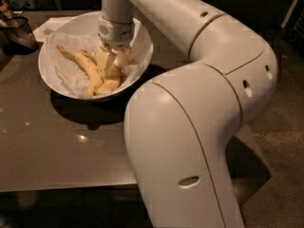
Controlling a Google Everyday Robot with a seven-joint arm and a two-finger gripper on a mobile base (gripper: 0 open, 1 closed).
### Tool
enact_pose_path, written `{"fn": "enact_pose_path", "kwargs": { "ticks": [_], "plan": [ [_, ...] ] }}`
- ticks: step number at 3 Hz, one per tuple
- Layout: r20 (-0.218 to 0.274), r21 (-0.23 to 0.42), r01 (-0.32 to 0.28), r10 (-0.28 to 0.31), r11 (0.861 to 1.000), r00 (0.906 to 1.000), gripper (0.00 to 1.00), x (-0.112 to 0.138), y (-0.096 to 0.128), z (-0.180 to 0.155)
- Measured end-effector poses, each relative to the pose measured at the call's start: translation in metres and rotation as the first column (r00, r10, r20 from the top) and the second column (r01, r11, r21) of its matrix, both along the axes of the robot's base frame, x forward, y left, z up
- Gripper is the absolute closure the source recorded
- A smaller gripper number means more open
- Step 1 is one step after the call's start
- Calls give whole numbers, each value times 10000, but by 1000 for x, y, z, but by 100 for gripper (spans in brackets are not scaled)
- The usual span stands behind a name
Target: Pick banana from white bowl
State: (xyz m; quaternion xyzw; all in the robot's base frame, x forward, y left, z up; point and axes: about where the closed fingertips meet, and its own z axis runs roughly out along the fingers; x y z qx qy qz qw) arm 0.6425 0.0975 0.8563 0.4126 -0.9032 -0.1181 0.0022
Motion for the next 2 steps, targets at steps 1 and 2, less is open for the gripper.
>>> {"fn": "enact_pose_path", "kwargs": {
  "ticks": [1, 2],
  "plan": [
    [215, 168, 68, -72, 9998, 9997, 81, 7, 6, -3],
    [318, 256, 92, -101, 9996, 9994, 100, 11, 9, -3]
  ]
}}
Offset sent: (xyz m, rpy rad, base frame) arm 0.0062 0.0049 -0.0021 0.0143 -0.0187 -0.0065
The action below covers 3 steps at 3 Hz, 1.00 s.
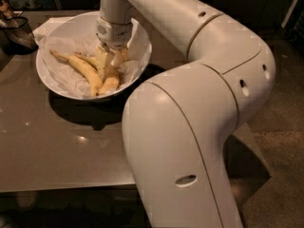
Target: Pick banana from white bowl
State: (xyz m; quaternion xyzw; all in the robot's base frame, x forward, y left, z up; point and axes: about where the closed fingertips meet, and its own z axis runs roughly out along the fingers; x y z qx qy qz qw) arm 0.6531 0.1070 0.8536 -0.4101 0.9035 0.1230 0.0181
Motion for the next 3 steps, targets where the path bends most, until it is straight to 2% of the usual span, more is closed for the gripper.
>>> {"fn": "enact_pose_path", "kwargs": {
  "ticks": [1, 3],
  "plan": [
    [162, 131, -12, 9, 9999, 9999, 100, 3, 3, 0],
    [860, 564, -611, 561, 9965, 9947, 100, -21, -18, 51]
  ]
}}
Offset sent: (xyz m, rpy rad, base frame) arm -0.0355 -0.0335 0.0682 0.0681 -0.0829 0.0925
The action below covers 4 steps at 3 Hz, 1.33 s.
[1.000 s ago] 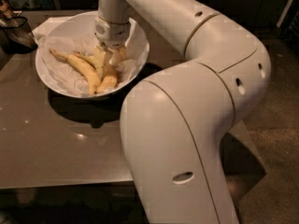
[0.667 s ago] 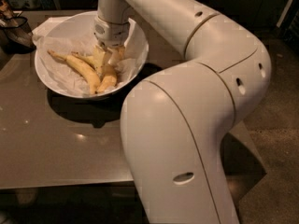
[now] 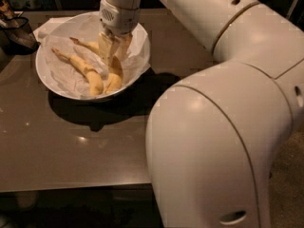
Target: Pick banana from white bowl
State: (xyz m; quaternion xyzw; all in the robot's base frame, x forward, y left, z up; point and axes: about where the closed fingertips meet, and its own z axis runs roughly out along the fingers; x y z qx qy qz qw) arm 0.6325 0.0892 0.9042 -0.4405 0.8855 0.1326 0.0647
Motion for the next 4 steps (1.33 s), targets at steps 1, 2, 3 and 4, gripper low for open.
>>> {"fn": "enact_pose_path", "kwargs": {
  "ticks": [1, 2, 3, 4],
  "plan": [
    [193, 2, -186, 186, 9998, 9996, 100, -9, -3, 16],
    [382, -78, -543, 546, 9985, 9978, 100, -16, 2, 28],
    [696, 264, -1159, 1138, 9929, 9911, 100, -26, 8, 47],
    [1038, 625, -1680, 1610, 9838, 9815, 100, -33, 8, 68]
  ]
}}
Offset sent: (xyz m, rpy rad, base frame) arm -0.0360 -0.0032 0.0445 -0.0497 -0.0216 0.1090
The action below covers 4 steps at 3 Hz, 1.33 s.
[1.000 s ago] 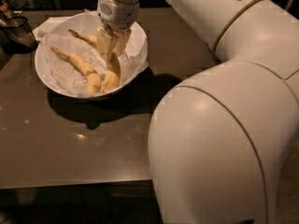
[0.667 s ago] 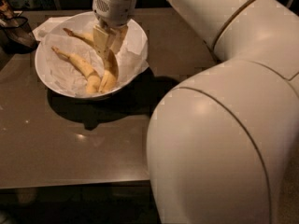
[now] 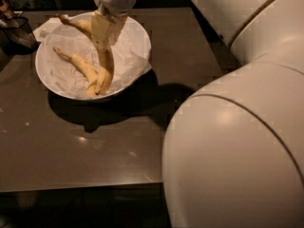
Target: Pick banana from white bowl
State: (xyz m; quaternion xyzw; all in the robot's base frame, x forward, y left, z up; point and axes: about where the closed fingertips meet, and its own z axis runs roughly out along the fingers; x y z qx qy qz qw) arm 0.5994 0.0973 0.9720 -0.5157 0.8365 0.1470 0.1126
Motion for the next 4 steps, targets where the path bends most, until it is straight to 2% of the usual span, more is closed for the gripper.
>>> {"fn": "enact_pose_path", "kwargs": {
  "ticks": [1, 2, 3, 4],
  "plan": [
    [269, 308, -279, 271, 9991, 9993, 100, -3, 0, 16],
    [374, 759, -94, 65, 9971, 9993, 100, -2, -5, 28],
    [455, 1304, -564, 508, 9899, 9977, 100, -10, -11, 42],
    [676, 1748, -1316, 1215, 9758, 9903, 100, -25, -17, 58]
  ]
}}
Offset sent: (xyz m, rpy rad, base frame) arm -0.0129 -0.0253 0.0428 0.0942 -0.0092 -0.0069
